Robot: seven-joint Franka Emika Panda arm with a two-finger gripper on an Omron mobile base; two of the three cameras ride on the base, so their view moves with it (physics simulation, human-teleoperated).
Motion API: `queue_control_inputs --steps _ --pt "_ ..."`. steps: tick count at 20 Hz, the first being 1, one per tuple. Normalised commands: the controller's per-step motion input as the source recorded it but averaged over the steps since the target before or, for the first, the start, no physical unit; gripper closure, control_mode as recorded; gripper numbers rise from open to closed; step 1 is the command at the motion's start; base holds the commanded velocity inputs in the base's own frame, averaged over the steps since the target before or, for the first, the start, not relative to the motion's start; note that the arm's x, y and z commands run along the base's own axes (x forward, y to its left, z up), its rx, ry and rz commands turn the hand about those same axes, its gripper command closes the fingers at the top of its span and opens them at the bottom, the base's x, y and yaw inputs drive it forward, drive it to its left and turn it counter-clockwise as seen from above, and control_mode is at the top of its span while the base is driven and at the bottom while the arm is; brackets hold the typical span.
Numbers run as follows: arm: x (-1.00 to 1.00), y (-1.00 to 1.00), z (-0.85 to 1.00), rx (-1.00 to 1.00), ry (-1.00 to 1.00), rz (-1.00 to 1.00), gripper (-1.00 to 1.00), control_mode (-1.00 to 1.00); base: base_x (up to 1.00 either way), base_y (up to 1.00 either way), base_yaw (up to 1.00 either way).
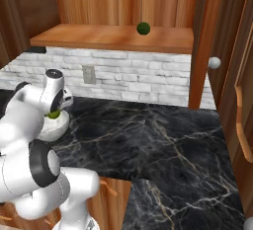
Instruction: Pick the limes from the cabinet and place them in one bowl. Pick the onion from the sink and place it in the other bowl.
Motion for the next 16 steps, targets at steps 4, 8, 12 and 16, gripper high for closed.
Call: queue_control_inputs --steps 4,8,12,16 --pt "0.34 0.22 -0.43 -0.01 0.02 0.04 1.0 -1.0 0.0 0.0 0.0" --pt "0.42 0.23 -0.38 -0.02 0.0 0.02 1.0 -1.0 0.0 0.0 0.0" --pt "0.38 0.24 -0.39 -0.01 0.0 0.02 1.0 -1.0 0.0 0.0 0.0" --pt "0.29 0.25 -0.35 -0.01 0.0 0.0 1.0 -1.0 0.0 0.0 0.0"
